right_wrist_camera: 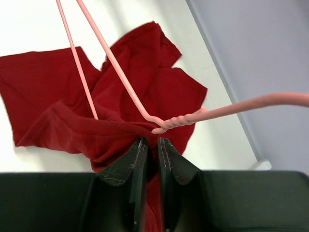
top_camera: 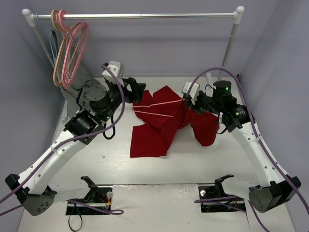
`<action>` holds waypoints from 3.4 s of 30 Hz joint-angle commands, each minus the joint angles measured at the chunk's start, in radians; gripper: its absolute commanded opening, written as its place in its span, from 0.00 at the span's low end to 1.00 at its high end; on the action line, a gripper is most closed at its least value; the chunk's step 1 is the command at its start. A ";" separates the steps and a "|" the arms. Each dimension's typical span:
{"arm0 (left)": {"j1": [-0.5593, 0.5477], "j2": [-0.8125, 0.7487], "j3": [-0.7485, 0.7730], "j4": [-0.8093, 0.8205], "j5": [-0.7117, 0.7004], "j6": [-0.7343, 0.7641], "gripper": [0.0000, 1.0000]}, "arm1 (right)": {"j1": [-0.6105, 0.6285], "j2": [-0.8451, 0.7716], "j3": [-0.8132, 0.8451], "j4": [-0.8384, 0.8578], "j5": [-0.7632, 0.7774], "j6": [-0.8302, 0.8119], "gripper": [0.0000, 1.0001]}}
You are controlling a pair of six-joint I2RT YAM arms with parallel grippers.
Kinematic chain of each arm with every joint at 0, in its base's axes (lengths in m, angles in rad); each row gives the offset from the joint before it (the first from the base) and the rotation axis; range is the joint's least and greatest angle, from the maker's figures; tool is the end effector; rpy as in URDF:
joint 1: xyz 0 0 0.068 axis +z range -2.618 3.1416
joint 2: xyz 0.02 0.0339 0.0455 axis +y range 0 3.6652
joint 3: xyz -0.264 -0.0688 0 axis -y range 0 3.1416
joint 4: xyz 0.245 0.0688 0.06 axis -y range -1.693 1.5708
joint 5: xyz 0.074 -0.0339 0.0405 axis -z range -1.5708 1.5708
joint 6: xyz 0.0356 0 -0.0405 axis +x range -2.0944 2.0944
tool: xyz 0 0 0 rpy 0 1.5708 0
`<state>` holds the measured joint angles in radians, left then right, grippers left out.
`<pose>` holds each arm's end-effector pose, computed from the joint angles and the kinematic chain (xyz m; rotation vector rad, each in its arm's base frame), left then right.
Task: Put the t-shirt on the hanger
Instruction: Place tshirt on hanger
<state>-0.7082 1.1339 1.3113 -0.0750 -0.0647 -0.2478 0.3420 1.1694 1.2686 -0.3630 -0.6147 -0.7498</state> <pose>0.1897 -0.1594 0.4662 0.2918 1.4825 -0.7263 0.2326 0.1046 0.4136 -1.2669 1.2696 0.2715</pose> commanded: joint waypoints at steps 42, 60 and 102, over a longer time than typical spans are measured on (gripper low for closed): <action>-0.145 0.377 -0.435 0.481 -0.052 -0.966 0.47 | 0.003 -0.229 -0.334 0.337 0.122 0.086 0.00; -0.151 0.396 -0.501 0.587 0.229 -0.920 0.47 | 0.000 -0.232 -0.330 0.317 0.150 0.064 0.00; -0.272 0.515 -0.356 0.491 0.301 -0.812 0.47 | 0.000 -0.208 -0.330 0.341 0.170 0.095 0.00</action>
<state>-0.9684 1.6485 0.8841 0.3931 0.2359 -1.0771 0.3420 0.9592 0.9176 -0.1234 -0.4511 -0.6655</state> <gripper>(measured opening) 0.469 0.131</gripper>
